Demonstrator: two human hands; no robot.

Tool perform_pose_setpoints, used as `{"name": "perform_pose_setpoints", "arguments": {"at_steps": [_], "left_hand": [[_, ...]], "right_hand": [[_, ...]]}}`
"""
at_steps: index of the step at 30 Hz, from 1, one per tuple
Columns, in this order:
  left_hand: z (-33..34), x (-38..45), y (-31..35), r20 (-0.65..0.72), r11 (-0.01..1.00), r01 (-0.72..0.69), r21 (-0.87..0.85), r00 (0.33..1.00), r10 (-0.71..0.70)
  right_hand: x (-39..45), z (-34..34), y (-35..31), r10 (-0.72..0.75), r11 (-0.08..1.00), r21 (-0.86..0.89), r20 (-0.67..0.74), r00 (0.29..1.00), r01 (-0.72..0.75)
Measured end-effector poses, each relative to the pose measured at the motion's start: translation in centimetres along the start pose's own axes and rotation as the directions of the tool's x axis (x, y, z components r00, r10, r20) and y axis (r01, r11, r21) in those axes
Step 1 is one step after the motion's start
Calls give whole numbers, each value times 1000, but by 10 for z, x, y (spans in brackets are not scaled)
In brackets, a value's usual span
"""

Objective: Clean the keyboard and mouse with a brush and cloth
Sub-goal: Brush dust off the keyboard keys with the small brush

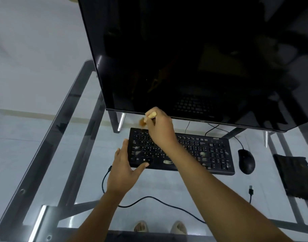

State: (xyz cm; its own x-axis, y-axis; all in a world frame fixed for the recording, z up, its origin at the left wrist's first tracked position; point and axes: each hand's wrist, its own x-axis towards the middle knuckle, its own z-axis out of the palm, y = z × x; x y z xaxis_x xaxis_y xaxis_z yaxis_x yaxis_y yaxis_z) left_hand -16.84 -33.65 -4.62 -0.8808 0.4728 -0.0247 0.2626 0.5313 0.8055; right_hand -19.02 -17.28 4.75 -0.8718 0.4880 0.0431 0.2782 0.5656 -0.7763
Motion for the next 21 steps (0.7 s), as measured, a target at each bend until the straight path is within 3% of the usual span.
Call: {"name": "perform_pose_setpoints", "arguments": {"at_steps": [3, 5, 7, 9, 10, 12, 14, 16, 18, 21], "left_hand": [[-1, 0, 3, -10, 1000, 14, -14, 1000, -14], [-1, 0, 4, -8, 999, 29, -14, 1000, -29], [-1, 0, 4, -6, 999, 33, -18, 999, -33], [-2, 1, 4, -9, 999, 30, -21, 999, -31], [-3, 1, 4, -8, 999, 32, -21, 999, -32], [-3, 1, 3, 7, 999, 40, -27, 999, -40], [-2, 1, 3, 15, 998, 48, -30, 999, -48], [-3, 1, 4, 7, 999, 45, -26, 999, -44], [-3, 1, 4, 0, 999, 44, -23, 999, -44], [-3, 0, 4, 6, 999, 41, -30, 999, -41]], "right_hand": [[-3, -2, 2, 41, 999, 25, 151, 988, -45], [-2, -3, 4, 26, 999, -43, 77, 997, -22], [-1, -8, 6, 64, 998, 30, 6, 998, -64], [-3, -11, 4, 109, 988, 92, 144, 984, -123], [-6, -12, 3, 96, 993, 44, 195, 976, -107], [-8, -13, 3, 62, 997, -48, 95, 994, -57], [-9, -16, 2, 55, 998, 5, 29, 998, -55], [-12, -13, -1, 78, 993, 79, 167, 983, -92], [-17, -7, -3, 39, 999, 2, 239, 970, -40], [-17, -8, -2, -1, 998, -55, 68, 998, 5]]}}
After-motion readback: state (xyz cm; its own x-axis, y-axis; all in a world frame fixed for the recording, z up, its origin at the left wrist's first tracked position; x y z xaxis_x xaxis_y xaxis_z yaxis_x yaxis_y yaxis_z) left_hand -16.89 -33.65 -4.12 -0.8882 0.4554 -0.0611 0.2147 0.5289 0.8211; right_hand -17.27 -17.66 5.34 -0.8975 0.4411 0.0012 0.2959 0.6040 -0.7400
